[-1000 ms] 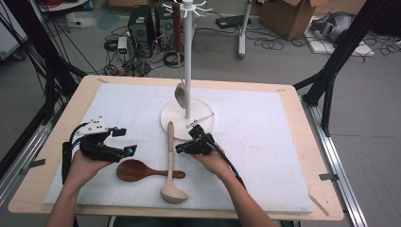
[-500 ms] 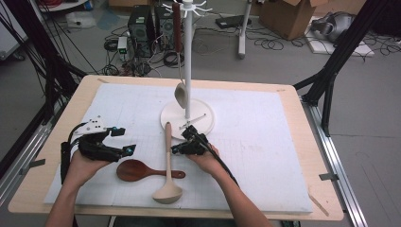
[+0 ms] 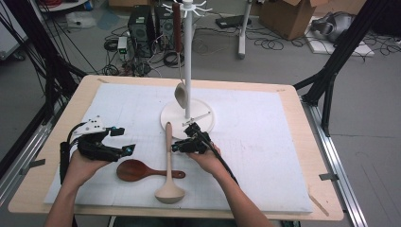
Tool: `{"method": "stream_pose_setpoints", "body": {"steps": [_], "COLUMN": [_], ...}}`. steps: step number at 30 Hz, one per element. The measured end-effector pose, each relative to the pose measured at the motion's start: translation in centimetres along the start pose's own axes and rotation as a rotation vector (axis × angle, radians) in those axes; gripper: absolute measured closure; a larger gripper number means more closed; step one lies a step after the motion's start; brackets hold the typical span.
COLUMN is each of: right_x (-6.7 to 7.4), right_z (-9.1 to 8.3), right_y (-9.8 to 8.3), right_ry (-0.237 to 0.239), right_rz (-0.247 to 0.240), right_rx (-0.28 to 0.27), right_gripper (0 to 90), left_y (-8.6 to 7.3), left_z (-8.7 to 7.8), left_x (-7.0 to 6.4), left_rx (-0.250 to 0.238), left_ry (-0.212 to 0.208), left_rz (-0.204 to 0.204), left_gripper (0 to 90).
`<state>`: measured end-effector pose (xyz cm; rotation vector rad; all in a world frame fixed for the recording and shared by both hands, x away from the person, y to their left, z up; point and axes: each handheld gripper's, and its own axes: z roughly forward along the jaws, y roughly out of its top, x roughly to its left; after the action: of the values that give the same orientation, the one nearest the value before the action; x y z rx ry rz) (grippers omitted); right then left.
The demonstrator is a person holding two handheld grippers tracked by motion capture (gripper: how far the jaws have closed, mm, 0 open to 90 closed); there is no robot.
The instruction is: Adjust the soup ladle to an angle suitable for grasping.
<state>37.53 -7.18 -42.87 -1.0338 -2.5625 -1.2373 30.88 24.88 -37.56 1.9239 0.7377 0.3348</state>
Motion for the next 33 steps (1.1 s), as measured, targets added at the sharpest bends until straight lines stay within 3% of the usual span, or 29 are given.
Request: {"method": "stream_pose_setpoints", "body": {"steps": [5,9,18,33], "right_x": [0.0,-0.1,0.5,1.3], "right_z": [0.3,0.5,1.0,2.4], "right_y": [-0.1,-0.2,-0.1,0.2], "right_ry": [0.012,0.049,0.068,0.082], "right_rz": [0.04,0.078,0.08,0.061], "right_rx": [0.009,0.015,0.024,0.061], "right_gripper": [53.5,49.3,44.9,45.0], "left_y": [0.0,0.0,0.0,0.0], "left_z": [0.0,0.0,0.0,-0.2], "left_x": [0.0,0.0,0.0,0.1], "left_rx": [0.0,-0.001,-0.002,-0.004], "left_ry": [-0.003,-0.001,0.0,0.003], "left_rz": [0.001,0.0,-0.001,-0.002], "left_gripper": [19.2,19.2,19.3,19.5]}}
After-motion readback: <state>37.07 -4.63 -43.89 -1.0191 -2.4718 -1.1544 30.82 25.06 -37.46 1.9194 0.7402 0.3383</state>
